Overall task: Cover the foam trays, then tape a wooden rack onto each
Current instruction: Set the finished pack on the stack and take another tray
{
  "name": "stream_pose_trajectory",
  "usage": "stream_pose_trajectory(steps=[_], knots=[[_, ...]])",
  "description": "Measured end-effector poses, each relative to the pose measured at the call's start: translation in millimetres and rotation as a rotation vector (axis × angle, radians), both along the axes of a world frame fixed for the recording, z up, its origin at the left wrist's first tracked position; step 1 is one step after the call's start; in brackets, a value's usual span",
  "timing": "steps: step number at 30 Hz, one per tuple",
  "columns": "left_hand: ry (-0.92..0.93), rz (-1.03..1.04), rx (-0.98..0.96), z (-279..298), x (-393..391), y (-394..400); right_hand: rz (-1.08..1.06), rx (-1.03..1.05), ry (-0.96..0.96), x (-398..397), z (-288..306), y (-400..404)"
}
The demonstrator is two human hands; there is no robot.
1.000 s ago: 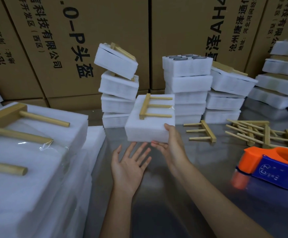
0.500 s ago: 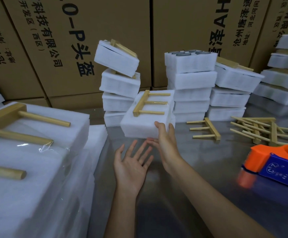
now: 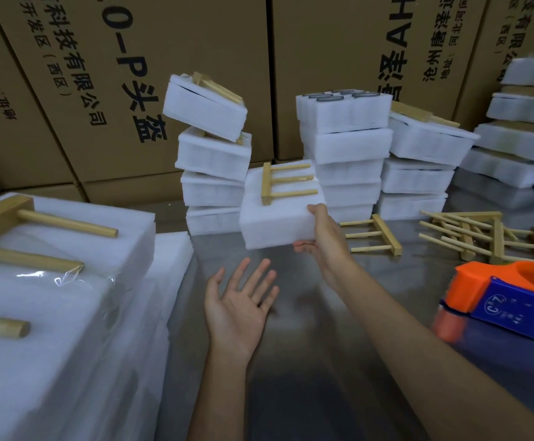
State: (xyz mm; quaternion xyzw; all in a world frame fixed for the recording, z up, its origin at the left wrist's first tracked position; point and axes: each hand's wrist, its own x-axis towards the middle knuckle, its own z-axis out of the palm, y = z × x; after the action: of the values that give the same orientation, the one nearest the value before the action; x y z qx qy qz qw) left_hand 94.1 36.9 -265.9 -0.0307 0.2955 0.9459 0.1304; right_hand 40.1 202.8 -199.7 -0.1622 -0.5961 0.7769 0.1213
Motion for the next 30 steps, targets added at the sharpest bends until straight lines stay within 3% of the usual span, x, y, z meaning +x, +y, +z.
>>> stream_pose_trajectory(steps=[13,30], knots=[[-0.01,-0.001,-0.014,-1.4,-0.3,-1.9,0.068,-0.259,-0.035,-41.7,20.4,10.6],[-0.02,0.002,-0.013,0.2,0.5,0.4,0.036,-0.201,-0.157,-43.4,27.7,15.9]])
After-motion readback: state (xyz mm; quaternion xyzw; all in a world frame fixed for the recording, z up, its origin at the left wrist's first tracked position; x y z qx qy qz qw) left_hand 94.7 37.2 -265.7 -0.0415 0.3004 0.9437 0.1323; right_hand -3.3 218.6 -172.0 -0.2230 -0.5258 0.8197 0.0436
